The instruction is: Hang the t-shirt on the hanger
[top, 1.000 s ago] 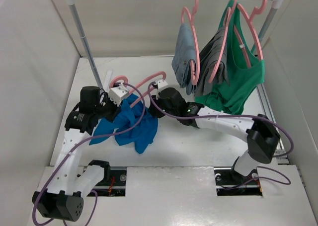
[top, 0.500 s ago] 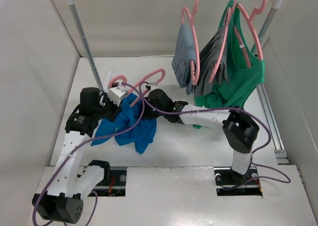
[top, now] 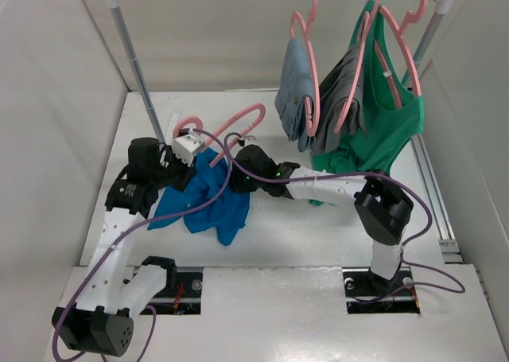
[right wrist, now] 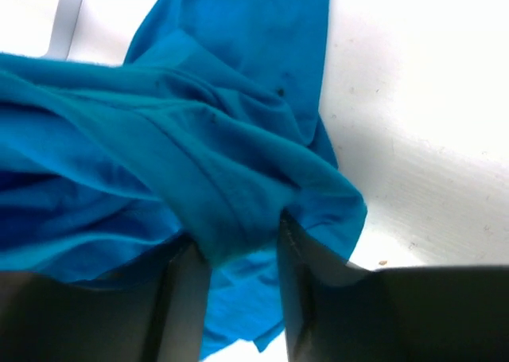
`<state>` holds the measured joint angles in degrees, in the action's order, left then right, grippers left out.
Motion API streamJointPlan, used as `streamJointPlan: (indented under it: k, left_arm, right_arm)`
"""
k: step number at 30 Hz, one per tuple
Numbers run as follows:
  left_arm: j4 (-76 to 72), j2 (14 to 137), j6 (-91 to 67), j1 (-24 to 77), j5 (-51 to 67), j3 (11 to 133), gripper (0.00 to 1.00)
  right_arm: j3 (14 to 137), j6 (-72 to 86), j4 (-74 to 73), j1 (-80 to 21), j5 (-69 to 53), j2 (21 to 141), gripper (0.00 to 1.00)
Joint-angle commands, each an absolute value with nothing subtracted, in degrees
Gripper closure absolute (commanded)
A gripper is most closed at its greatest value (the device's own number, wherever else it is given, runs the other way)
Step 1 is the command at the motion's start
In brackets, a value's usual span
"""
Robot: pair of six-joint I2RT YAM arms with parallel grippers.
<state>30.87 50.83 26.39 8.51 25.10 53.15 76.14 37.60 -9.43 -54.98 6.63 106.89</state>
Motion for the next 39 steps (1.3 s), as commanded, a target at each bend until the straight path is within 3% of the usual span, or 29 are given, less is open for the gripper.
streamJointPlan:
  k: [1, 5, 16, 22, 31, 39]
  left_arm:
    - [27.5, 49.7, 25.3, 8.2, 27.3, 55.2, 1.0]
    - [28.8, 47.7, 26.4, 8.2, 28.6, 54.6, 1.0]
    - [43.0, 38.5, 56.2, 8.2, 23.0, 48.3, 1.0]
    - [47.1, 41.7, 64.4, 8.2, 24.3, 46.1, 1.0]
    - [46.6, 42.6, 73.4, 8.2, 16.3, 42.5, 1.0]
    - [42.5, 43.9, 76.3, 8.2, 8.8, 39.5, 1.0]
  right_arm:
    - [78.7, 38.5, -6.0, -55.5, 9.9, 108.0, 0.75]
    - [76.9, 38.5, -4.5, -54.1, 9.9, 108.0, 1.0]
    - [52.7, 43.0, -6.3, -48.9, 19.5, 86.2, 1.0]
    - [50.8, 43.5, -12.6, -48.9, 23.8, 79.6, 1.0]
    - [48.8, 39.6, -16.7, -48.9, 26.4, 70.9, 1.0]
    - [50.4, 22.0, -15.9, -49.6, 21.2, 67.9, 1.0]
